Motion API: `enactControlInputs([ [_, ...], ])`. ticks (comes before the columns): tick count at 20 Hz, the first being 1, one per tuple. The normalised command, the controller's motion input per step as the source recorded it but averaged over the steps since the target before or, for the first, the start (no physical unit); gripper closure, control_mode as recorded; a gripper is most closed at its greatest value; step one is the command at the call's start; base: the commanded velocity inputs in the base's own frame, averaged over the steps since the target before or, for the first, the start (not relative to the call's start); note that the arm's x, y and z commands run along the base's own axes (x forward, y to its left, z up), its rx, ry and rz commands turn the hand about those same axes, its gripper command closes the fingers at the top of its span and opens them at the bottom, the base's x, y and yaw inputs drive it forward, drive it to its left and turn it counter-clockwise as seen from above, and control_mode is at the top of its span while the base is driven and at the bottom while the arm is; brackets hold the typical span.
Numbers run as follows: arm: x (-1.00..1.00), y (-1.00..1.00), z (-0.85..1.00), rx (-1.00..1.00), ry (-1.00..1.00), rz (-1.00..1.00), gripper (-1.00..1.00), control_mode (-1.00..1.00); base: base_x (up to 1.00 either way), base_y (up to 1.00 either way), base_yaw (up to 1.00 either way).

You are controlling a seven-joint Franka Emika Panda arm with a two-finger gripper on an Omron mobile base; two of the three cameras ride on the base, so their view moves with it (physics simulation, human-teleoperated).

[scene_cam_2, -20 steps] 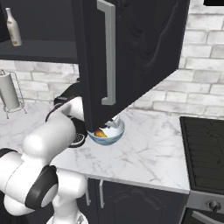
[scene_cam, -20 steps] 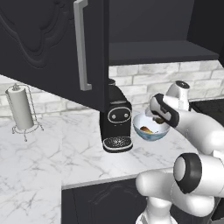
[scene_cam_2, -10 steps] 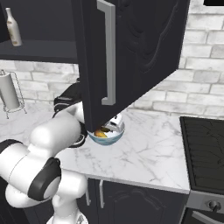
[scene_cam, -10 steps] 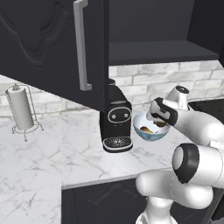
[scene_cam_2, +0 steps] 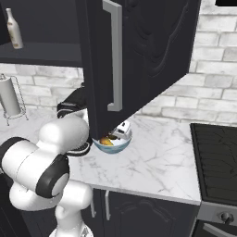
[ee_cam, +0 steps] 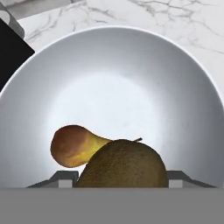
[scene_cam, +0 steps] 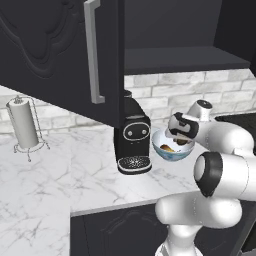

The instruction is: Open the cabinet. Pick the kiwi and pear from the cabinet and place them into the bowl. Then close the cabinet.

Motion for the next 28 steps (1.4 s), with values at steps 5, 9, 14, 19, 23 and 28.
enactControlInputs([
  [5, 0.0, 0.01, -0.13, 0.0, 0.0, 0.0, 1.0, -1.0, 0.0, 0.0, 0.0],
  [9, 0.04, 0.0, -0.02, 0.0, 0.01, 0.0, 1.0, -1.0, 0.0, 0.0, 0.0],
  [14, 0.01, 0.0, -0.07, 0.0, 0.0, 0.0, -1.0, -1.0, 0.0, 0.0, 0.0],
  [19, 0.0, 0.0, -0.05, 0.0, 0.0, 0.0, -1.0, -1.0, 0.0, 0.0, 0.0],
  [23, -0.01, -0.02, 0.0, 0.0, -0.02, 0.0, -1.0, -1.0, 0.0, 0.0, 0.0],
  [28, -0.09, -0.01, 0.2, 0.0, -0.08, 0.0, -1.0, -1.0, 0.0, 0.0, 0.0],
])
